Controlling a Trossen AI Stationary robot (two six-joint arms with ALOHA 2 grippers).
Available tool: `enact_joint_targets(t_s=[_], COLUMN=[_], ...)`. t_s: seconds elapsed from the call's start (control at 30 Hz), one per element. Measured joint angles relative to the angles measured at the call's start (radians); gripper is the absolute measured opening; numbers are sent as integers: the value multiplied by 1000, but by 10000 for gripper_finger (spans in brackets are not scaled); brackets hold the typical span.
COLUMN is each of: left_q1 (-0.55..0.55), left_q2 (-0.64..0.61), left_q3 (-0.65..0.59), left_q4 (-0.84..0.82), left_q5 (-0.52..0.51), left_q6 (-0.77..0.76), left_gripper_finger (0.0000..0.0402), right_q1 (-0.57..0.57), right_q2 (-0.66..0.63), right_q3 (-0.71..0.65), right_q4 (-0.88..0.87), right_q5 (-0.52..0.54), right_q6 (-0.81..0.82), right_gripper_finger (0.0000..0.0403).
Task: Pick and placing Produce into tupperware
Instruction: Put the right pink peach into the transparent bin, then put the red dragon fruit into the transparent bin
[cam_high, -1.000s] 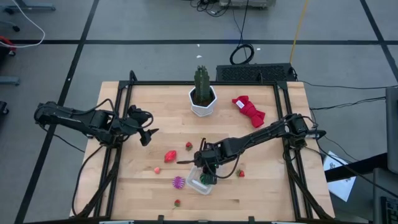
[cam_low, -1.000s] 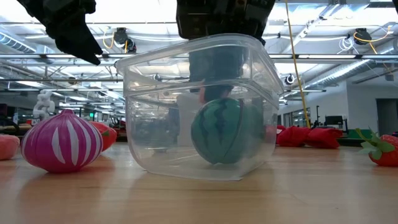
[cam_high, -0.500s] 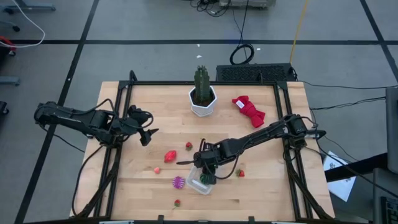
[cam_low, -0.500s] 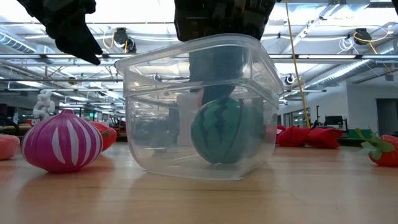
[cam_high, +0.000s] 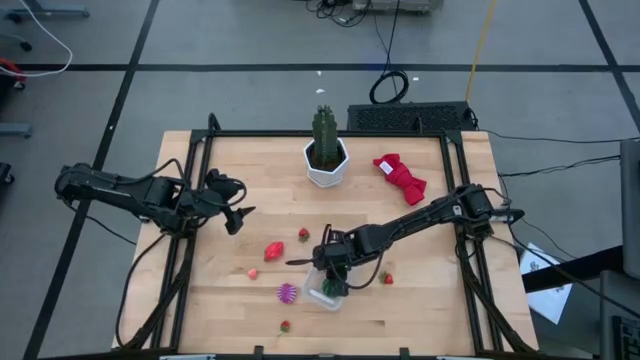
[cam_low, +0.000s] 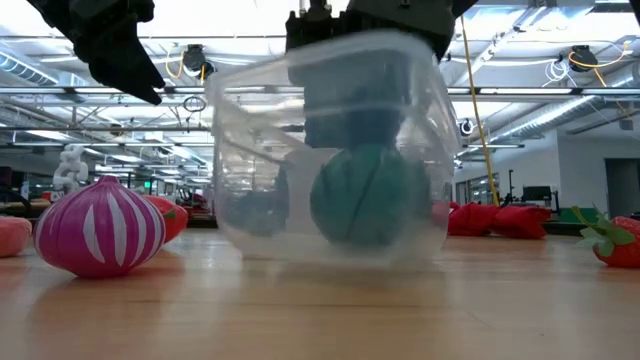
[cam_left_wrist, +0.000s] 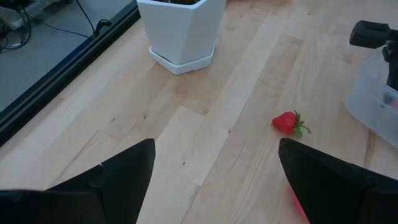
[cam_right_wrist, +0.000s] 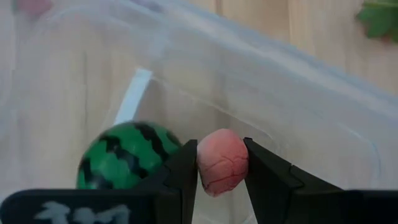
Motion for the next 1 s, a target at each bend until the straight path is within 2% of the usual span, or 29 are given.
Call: enact_joint_targets(t_s=[0.23, 0.47, 1.0], left_q1=[0, 0, 0], left_q2=[0, 0, 0], left_q3=[0, 0, 0], left_q4=[0, 0, 1], left_q5=[0, 0, 0], left_q6=[1, 1, -1], left_gripper_finger=[349, 349, 349], right_q1=[1, 0, 1], right_q2=[-3, -3, -31], right_q3=[6, 9, 10], right_q4=[6, 16, 49], right_q5=[-10, -84, -85], right_q6=[-26, -36, -80], right_gripper_finger=[107, 111, 193])
